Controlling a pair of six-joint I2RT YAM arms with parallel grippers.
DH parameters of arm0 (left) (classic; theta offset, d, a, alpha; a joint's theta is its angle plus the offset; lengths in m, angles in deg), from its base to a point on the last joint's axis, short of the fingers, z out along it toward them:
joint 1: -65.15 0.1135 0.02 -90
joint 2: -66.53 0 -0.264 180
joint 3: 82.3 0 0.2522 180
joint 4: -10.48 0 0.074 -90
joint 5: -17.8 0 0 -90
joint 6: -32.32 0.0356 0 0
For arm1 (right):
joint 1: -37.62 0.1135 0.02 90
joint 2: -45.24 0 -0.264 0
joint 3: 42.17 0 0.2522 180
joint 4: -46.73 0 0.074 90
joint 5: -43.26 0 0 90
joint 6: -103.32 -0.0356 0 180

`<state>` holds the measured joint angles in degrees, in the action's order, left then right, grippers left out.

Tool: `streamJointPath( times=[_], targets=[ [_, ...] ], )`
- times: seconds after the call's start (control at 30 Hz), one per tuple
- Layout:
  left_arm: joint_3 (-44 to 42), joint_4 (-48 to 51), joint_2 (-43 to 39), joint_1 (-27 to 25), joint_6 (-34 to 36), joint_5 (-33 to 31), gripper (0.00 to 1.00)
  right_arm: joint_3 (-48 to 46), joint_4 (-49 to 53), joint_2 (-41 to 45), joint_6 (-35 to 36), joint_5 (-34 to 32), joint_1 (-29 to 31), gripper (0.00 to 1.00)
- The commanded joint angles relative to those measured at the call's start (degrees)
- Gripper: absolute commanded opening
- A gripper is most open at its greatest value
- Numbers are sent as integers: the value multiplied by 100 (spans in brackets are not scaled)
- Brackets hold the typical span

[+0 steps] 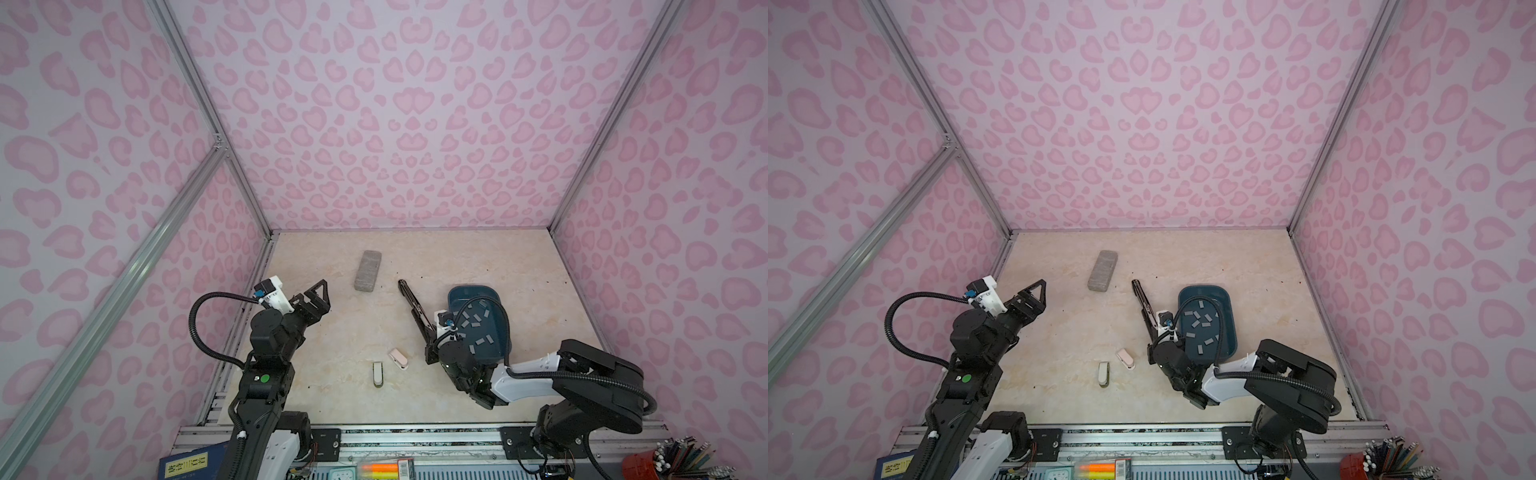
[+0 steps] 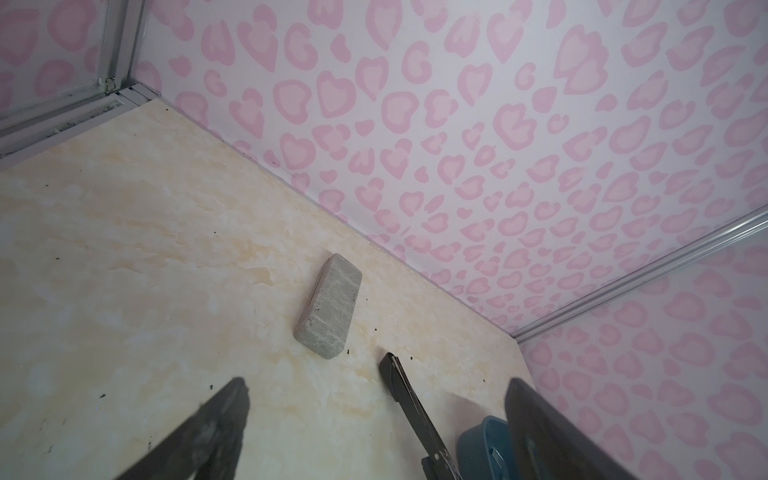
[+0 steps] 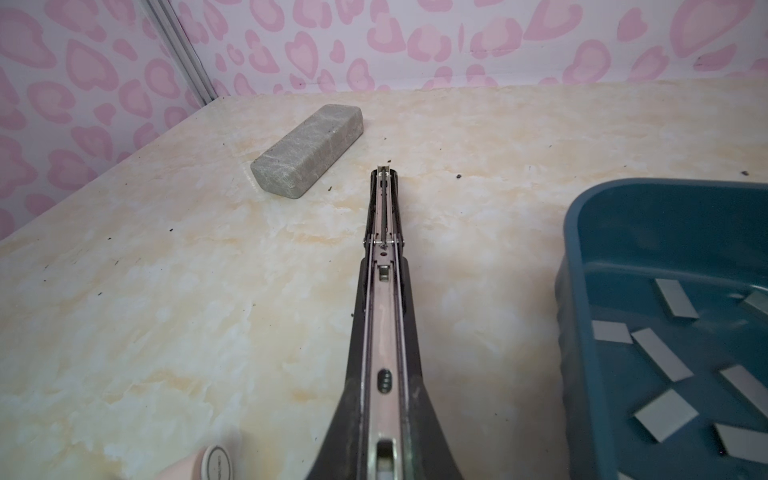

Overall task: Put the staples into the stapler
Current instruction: 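Lower the opened stapler onto the table with the right gripper and release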

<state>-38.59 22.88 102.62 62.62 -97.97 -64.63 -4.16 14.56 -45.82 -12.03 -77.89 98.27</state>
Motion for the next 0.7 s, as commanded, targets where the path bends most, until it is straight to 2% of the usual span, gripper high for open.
streamJointPath(
  times=[0.0, 0.3, 0.63, 0.67],
  targets=[
    [-4, -142, -23, 6, 74, -80, 97, -34, -957, -276, -23, -407, 72, 0],
    [-34, -144, -50, 5, 65, -108, 97, -105, -2639, -1474, 193, -542, 202, 0],
    [-6, -131, 54, -2, 46, -86, 97, 115, -2340, -1663, 277, -804, 200, 0],
    [-13, -136, 55, 3, 44, -81, 97, 107, -2358, -1660, 276, -805, 200, 2]
  ],
)
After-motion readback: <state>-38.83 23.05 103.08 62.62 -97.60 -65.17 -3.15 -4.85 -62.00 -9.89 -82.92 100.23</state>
